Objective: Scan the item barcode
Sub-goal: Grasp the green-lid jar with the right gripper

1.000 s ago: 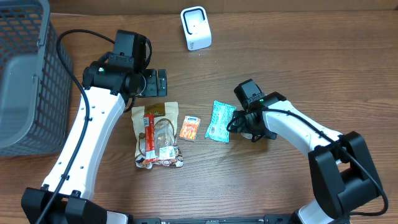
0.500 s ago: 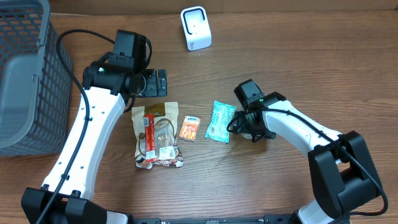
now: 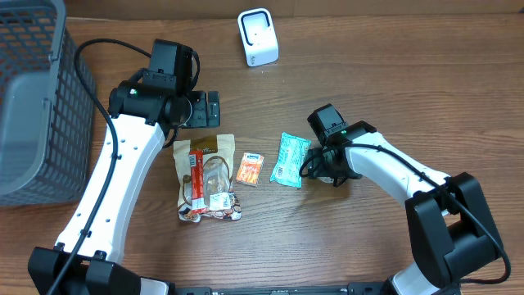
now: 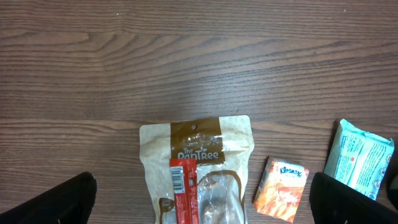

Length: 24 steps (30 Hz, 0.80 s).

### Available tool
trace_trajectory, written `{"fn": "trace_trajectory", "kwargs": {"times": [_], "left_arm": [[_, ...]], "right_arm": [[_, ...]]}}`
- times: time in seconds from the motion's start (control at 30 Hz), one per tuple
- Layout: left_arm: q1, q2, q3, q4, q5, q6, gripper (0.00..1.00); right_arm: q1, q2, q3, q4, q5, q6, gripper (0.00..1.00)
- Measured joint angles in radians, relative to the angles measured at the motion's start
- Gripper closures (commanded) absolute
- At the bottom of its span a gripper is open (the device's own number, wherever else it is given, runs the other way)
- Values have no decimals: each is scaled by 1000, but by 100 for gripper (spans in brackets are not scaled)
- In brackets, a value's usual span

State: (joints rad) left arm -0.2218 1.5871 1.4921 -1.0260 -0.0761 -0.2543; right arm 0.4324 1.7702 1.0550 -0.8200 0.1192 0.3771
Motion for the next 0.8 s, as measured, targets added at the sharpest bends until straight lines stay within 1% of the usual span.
{"fn": "trace_trajectory", "kwargs": {"times": [0.1, 0.2, 0.37, 0.43, 0.6, 0.8], "left_arm": [[0, 0, 0, 0, 0, 0, 0], [0, 0, 0, 0, 0, 0, 0], [0, 0, 0, 0, 0, 0, 0], [0, 0, 0, 0, 0, 0, 0], [0, 0, 0, 0, 0, 0, 0], [0, 0, 0, 0, 0, 0, 0]], "right_arm": [[0, 0, 3, -20, -4, -6, 9], [0, 2, 14, -45, -8, 17, 9], [0, 4, 59, -115, -9, 85, 14], [0, 4, 71, -123, -10, 118, 18], [0, 4, 74, -124, -11, 203, 18], [0, 4, 66, -59, -11, 245, 21]]}}
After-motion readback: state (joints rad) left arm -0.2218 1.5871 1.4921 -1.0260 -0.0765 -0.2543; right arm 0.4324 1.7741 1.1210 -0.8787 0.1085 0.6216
